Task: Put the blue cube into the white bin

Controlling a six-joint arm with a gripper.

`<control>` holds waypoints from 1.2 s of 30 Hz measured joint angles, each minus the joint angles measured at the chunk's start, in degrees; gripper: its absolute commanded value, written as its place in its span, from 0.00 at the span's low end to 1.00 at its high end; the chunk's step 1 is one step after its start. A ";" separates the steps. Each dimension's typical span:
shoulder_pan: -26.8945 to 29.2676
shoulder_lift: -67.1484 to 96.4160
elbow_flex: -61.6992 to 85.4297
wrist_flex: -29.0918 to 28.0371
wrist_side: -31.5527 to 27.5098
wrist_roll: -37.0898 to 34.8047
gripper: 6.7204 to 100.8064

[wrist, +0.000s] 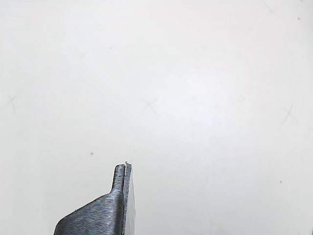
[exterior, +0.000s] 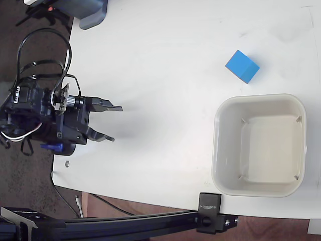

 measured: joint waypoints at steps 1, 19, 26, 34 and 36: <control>0.00 0.00 0.00 0.00 0.00 0.09 0.99; 0.09 -0.44 -0.88 -0.44 0.18 -0.44 0.99; 1.58 -23.29 -21.27 -5.19 -5.54 -9.23 0.99; 5.98 -59.06 -52.03 -4.31 -19.16 -21.01 0.99; 7.47 -65.74 -57.13 -3.78 -22.59 -24.08 0.99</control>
